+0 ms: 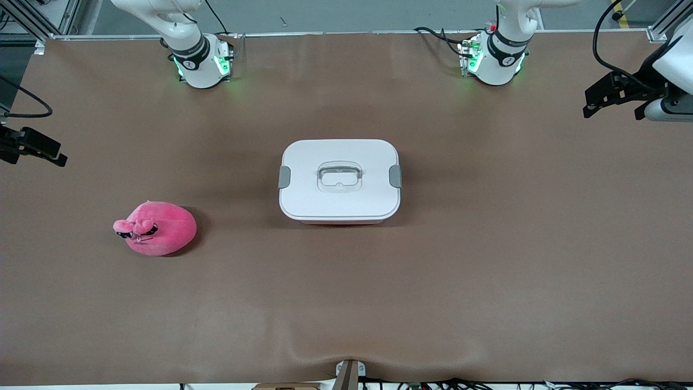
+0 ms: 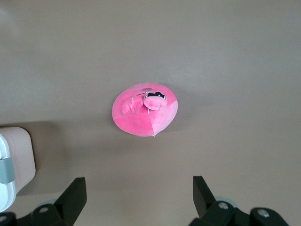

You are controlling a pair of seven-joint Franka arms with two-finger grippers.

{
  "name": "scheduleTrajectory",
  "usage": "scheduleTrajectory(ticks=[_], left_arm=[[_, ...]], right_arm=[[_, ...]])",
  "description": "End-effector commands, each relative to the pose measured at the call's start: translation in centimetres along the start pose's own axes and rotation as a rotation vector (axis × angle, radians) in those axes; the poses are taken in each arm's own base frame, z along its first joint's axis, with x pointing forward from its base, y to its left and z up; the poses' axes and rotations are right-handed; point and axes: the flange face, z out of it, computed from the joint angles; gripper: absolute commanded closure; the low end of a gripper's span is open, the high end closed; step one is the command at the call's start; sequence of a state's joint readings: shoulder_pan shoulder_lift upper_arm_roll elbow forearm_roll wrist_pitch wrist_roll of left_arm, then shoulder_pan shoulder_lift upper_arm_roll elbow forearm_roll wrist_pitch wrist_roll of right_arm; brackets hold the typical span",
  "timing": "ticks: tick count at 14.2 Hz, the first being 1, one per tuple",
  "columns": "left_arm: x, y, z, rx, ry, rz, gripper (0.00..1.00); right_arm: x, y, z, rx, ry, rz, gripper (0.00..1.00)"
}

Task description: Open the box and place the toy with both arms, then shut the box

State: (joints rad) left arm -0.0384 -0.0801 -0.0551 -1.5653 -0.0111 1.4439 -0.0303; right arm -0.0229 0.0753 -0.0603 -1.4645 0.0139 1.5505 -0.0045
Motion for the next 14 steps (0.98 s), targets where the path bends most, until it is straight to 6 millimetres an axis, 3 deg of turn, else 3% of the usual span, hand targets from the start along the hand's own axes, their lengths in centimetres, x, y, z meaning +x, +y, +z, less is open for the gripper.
scheduleTrajectory(ticks=[1,4,6,8,10,14], left_arm=[[-0.1,0.1,-0.4,-0.004,-0.008,0.022,0.00],[0.0,0.0,-0.3,-0.003,-0.009,0.020,0.00],[1.1,-0.5,1.0,-0.006,-0.034,0.013,0.00],[1.5,-0.3,0.7,-0.005,-0.023,0.017,0.00],[1.6,0.1,0.8,-0.003,-0.026,0.025,0.00],[0.7,2.1,0.1,0.000,-0.021,0.065,0.00]], right_arm=[[-0.5,0.0,-0.1,0.013,0.005,0.015,0.00],[-0.5,-0.2,-0.2,0.015,0.006,0.015,0.00],[-0.4,-0.1,-0.2,0.015,0.012,0.016,0.00],[-0.2,-0.3,-0.1,0.015,0.021,0.014,0.00],[0.4,-0.8,1.0,0.014,0.018,-0.007,0.00],[1.3,-3.3,5.1,-0.001,0.009,-0.057,0.00]])
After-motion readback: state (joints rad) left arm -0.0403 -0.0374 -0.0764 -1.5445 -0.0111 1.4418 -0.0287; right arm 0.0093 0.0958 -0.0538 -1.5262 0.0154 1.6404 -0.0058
